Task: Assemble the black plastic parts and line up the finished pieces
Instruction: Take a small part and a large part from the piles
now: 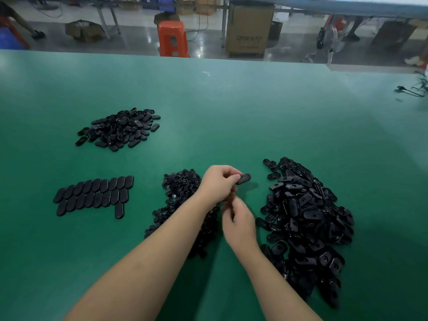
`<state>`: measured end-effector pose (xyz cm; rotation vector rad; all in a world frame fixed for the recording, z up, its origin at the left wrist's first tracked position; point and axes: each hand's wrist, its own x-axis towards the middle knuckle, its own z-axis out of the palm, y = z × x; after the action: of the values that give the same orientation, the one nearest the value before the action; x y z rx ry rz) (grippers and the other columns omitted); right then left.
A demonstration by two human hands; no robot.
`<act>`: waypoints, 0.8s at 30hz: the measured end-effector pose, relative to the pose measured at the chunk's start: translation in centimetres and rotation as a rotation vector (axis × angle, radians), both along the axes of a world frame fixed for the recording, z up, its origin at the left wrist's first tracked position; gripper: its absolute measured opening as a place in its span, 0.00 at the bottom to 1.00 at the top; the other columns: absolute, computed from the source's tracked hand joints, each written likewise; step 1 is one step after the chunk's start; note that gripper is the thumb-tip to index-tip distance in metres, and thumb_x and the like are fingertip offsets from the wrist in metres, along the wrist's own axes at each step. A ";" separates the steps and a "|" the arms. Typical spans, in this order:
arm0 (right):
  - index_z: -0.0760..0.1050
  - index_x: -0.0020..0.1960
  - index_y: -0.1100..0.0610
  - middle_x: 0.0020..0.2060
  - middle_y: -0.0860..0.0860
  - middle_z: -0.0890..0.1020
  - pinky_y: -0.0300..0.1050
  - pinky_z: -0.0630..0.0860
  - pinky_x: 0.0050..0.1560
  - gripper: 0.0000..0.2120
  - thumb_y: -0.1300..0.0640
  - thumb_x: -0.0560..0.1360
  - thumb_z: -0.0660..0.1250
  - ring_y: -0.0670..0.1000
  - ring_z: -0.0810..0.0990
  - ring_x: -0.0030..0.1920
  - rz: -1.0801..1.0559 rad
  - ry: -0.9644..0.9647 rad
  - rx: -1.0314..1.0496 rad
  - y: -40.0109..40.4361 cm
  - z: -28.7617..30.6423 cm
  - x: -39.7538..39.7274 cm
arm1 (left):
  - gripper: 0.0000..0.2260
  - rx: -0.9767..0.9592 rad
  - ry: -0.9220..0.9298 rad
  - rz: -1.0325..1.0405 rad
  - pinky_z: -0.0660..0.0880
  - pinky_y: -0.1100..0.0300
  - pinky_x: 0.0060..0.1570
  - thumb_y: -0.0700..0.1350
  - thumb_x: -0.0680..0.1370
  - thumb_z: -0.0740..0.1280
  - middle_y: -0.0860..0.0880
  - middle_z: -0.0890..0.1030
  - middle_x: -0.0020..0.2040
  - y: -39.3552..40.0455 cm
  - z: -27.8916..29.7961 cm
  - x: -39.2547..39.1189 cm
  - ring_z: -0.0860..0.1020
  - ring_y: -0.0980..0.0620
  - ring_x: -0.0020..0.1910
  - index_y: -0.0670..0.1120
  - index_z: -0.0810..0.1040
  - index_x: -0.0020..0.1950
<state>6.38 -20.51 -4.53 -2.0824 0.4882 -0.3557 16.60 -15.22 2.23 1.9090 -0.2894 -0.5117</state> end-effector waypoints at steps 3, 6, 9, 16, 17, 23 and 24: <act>0.74 0.54 0.49 0.45 0.46 0.83 0.53 0.77 0.46 0.08 0.59 0.84 0.59 0.49 0.80 0.39 -0.112 -0.058 0.192 -0.1 0.3 -0.1 | 0.09 -0.031 0.004 0.022 0.81 0.59 0.38 0.38 0.82 0.65 0.48 0.82 0.32 2.6 0.0 0.3 0.80 0.54 0.29 0.45 0.83 0.48; 0.71 0.56 0.43 0.44 0.44 0.83 0.55 0.79 0.41 0.08 0.56 0.85 0.57 0.45 0.78 0.32 -0.131 -0.091 0.273 -0.2 0.1 -0.3 | 0.09 0.135 -0.055 -0.063 0.78 0.64 0.36 0.38 0.82 0.64 0.49 0.82 0.32 4.6 -0.2 0.3 0.79 0.56 0.29 0.46 0.84 0.49; 0.71 0.59 0.44 0.40 0.46 0.81 0.58 0.80 0.42 0.08 0.55 0.84 0.60 0.47 0.79 0.34 -0.133 -0.101 0.274 -0.4 -0.2 -0.3 | 0.10 0.275 -0.090 -0.190 0.80 0.60 0.41 0.39 0.82 0.65 0.47 0.84 0.36 5.5 -0.5 -0.1 0.81 0.51 0.33 0.51 0.83 0.48; 0.76 0.50 0.42 0.39 0.45 0.82 0.53 0.79 0.40 0.09 0.57 0.80 0.68 0.47 0.78 0.34 -0.096 -0.094 0.276 -0.4 -0.3 -0.2 | 0.08 0.094 -0.044 -0.033 0.79 0.58 0.44 0.37 0.80 0.68 0.48 0.82 0.38 5.5 -1.1 -0.6 0.77 0.54 0.34 0.43 0.84 0.57; 0.76 0.51 0.42 0.38 0.47 0.81 0.53 0.79 0.40 0.09 0.57 0.79 0.69 0.47 0.77 0.34 -0.085 -0.095 0.288 -0.4 -0.4 -0.2 | 0.08 0.088 -0.057 -0.023 0.78 0.59 0.45 0.38 0.79 0.69 0.47 0.84 0.40 5.4 -1.1 -0.6 0.78 0.54 0.35 0.44 0.84 0.57; 0.75 0.54 0.41 0.33 0.46 0.80 0.50 0.77 0.38 0.12 0.58 0.79 0.70 0.48 0.77 0.33 -0.090 -0.092 0.309 -0.4 -0.5 0.0 | 0.11 0.099 -0.173 -0.091 0.80 0.57 0.53 0.38 0.80 0.68 0.52 0.86 0.45 4.2 -1.0 -1.7 0.84 0.53 0.47 0.50 0.84 0.57; 0.74 0.54 0.41 0.35 0.47 0.82 0.53 0.79 0.39 0.12 0.58 0.79 0.70 0.48 0.79 0.33 -0.098 -0.092 0.320 -0.4 -0.5 0.1 | 0.12 0.087 -0.166 -0.087 0.80 0.57 0.51 0.37 0.80 0.66 0.52 0.86 0.44 4.2 -1.0 -1.9 0.84 0.52 0.45 0.51 0.83 0.58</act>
<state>6.44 -20.89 -5.05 -1.7291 0.5554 -0.4007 14.70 -11.02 1.19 2.0344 -0.4665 -0.4293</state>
